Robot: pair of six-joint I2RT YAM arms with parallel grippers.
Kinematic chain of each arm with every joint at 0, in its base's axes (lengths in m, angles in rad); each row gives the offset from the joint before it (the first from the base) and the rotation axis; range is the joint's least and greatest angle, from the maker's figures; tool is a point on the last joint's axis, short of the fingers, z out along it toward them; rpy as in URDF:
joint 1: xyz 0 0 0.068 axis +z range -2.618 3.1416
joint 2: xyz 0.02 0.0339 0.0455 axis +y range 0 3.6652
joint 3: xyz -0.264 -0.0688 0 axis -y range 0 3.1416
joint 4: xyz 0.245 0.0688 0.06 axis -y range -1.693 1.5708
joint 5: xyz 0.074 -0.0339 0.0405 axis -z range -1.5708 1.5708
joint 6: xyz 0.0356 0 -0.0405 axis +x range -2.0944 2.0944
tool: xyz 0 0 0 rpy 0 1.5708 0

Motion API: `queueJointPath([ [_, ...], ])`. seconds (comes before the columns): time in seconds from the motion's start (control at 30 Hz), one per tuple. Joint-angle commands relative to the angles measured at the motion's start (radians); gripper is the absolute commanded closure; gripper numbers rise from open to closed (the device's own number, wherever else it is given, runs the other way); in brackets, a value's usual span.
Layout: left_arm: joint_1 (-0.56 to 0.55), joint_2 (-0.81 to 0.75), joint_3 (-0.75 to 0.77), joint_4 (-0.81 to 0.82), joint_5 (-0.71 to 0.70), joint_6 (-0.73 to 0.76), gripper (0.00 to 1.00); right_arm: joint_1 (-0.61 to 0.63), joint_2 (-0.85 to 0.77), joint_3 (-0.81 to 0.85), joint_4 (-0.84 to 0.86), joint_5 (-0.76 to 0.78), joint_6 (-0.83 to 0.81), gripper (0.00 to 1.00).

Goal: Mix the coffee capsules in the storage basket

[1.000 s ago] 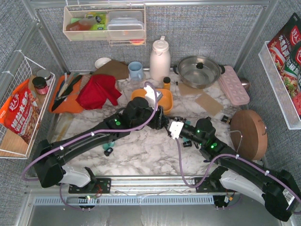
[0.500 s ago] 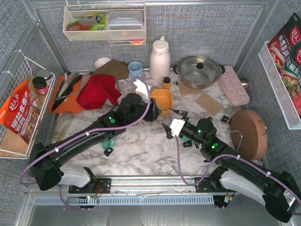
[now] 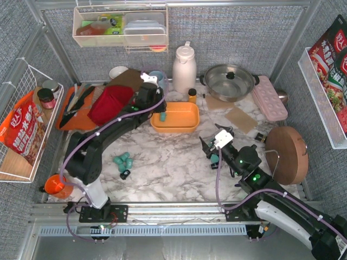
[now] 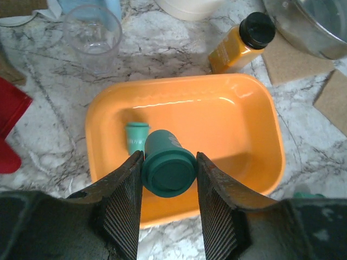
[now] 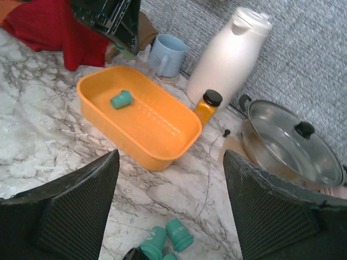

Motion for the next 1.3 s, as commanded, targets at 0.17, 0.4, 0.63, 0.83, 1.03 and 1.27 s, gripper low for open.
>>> queueJointPath([
  [0.17, 0.012, 0.21, 0.205, -0.154, -0.059, -0.021, 0.48, -0.002, 0.029, 0.083, -0.123, 0.171, 0.13, 0.19],
  [0.4, 0.014, 0.219, 0.184, -0.158, -0.063, -0.052, 0.43, -0.004, 0.026, 0.088, -0.139, 0.176, 0.137, 0.19],
  [0.63, 0.014, 0.123, 0.125, -0.144, -0.056, -0.041, 0.25, -0.005, 0.029, 0.1, -0.152, 0.19, 0.14, 0.18],
  [0.83, 0.013, -0.171, -0.052, -0.113, -0.076, -0.023, 0.11, -0.007, 0.078, 0.105, -0.127, 0.179, 0.173, 0.18],
  [1.03, 0.013, -0.515, -0.312, -0.093, -0.19, -0.029, 0.01, -0.034, 0.126, 0.096, -0.032, 0.083, 0.268, 0.09],
  [1.27, 0.013, -0.785, -0.439, -0.224, -0.31, -0.087, 0.01, -0.067, 0.216, 0.161, -0.092, 0.175, 0.451, 0.01],
])
